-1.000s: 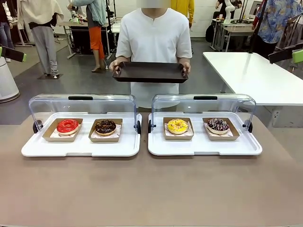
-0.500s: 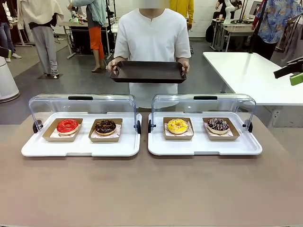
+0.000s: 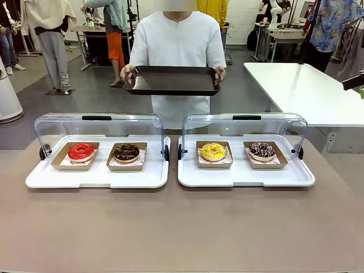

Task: Provide the desired donut to the person.
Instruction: Pick up and lift the Paper togo box containing the Donut pointed at by the person.

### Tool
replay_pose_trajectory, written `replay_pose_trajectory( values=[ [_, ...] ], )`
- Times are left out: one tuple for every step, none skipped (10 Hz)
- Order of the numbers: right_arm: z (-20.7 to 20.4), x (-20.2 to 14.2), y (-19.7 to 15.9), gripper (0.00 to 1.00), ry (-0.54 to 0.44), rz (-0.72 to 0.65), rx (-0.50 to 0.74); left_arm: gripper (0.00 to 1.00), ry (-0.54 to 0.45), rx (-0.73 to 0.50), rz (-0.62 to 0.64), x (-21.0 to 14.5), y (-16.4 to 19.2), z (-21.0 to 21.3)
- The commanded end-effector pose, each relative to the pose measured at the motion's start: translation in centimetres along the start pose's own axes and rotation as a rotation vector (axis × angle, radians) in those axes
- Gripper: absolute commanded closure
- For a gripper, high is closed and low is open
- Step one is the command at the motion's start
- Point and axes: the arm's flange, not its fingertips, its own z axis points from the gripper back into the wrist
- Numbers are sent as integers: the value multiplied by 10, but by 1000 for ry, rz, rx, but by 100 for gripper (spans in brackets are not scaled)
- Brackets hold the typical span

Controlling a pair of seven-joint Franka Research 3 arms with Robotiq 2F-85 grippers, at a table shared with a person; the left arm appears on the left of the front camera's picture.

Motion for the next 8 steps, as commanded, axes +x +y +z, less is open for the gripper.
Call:
replay_pose_trajectory(
  values=[
    [1, -6, 6, 0, -24, -4, -54, 0, 31, 53, 3, -9, -11, 4],
    [7, -8, 9, 0, -23, -12, -83, 0, 28, 73, 6, -14, -15, 10],
    [13, -11, 12, 0, -24, -25, -114, 0, 26, 87, 6, -19, -18, 17],
    [18, -14, 15, 0, -16, -40, -142, 0, 26, 98, 9, -22, -18, 22],
    [23, -18, 18, 0, -17, -52, -167, 0, 27, 107, 14, -26, -19, 25],
    [25, -21, 22, 0, -19, -61, -194, 0, 28, 110, 15, -23, -14, 28],
    [27, -24, 24, 0, -23, -73, -211, 0, 33, 109, 12, -21, -8, 31],
    [29, -27, 26, 0, -21, -77, -215, 0, 36, 119, 14, -24, -13, 31]
  ],
)
